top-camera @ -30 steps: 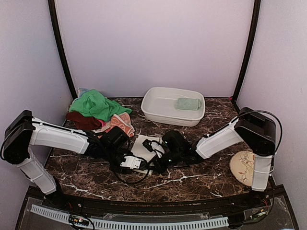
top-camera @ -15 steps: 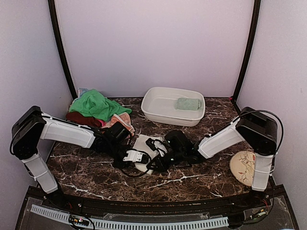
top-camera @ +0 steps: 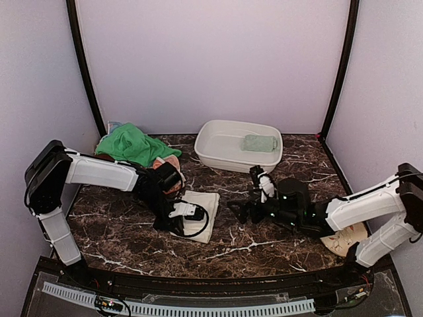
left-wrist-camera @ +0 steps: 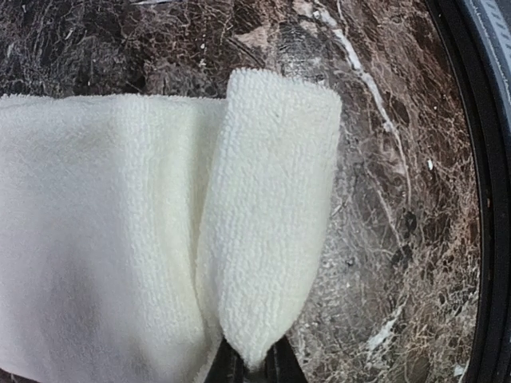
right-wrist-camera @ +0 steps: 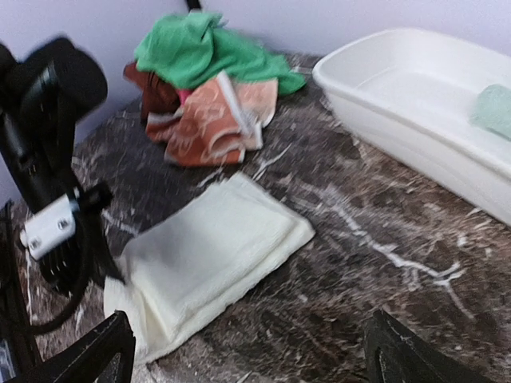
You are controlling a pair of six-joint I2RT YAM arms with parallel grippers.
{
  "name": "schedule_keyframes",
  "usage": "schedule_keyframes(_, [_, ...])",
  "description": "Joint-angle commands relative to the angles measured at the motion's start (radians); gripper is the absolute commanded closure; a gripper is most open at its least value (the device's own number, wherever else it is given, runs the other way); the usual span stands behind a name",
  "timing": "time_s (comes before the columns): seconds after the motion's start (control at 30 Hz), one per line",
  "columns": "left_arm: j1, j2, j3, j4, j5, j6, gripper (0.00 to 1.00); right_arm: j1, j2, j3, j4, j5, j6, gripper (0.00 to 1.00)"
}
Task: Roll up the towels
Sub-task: Roll the towel at the center of the board.
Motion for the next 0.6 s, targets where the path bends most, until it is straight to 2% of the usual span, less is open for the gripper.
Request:
schedule_keyframes(0.0, [0.021,0.046,0.052,-0.168,0.11,-0.03,1.0,-0.01,-0.124,-0.122,0.196,0.175,0.063,0.0])
schedule_keyframes(0.07, [0.034,0.065,0.068,-0.193,0.133,-0.035,1.0,-0.009,-0.141,-0.147,0.224,0.062,-0.039,0.0])
schedule_keyframes(0.13, [0.045,0.085,0.082,-0.206,0.153,-0.045,1.0,0.017,-0.155,-0.163,0.215,0.023,-0.141,0.0])
schedule_keyframes(0.23, [0.067,0.128,0.113,-0.236,0.18,-0.055,1.0,0.137,-0.142,-0.137,0.113,0.141,-0.373,0.02])
schedule_keyframes(0.33, [0.082,0.168,0.142,-0.262,0.199,-0.062,1.0,0.27,-0.065,-0.097,0.046,0.282,-0.585,0.09])
schedule_keyframes(0.43, [0.093,0.193,0.165,-0.274,0.211,-0.068,1.0,0.376,0.063,-0.021,0.01,0.347,-0.792,0.21])
schedule_keyframes(0.57, [0.097,0.229,0.195,-0.296,0.22,-0.066,1.0,0.423,0.238,0.094,0.06,0.411,-0.996,0.35])
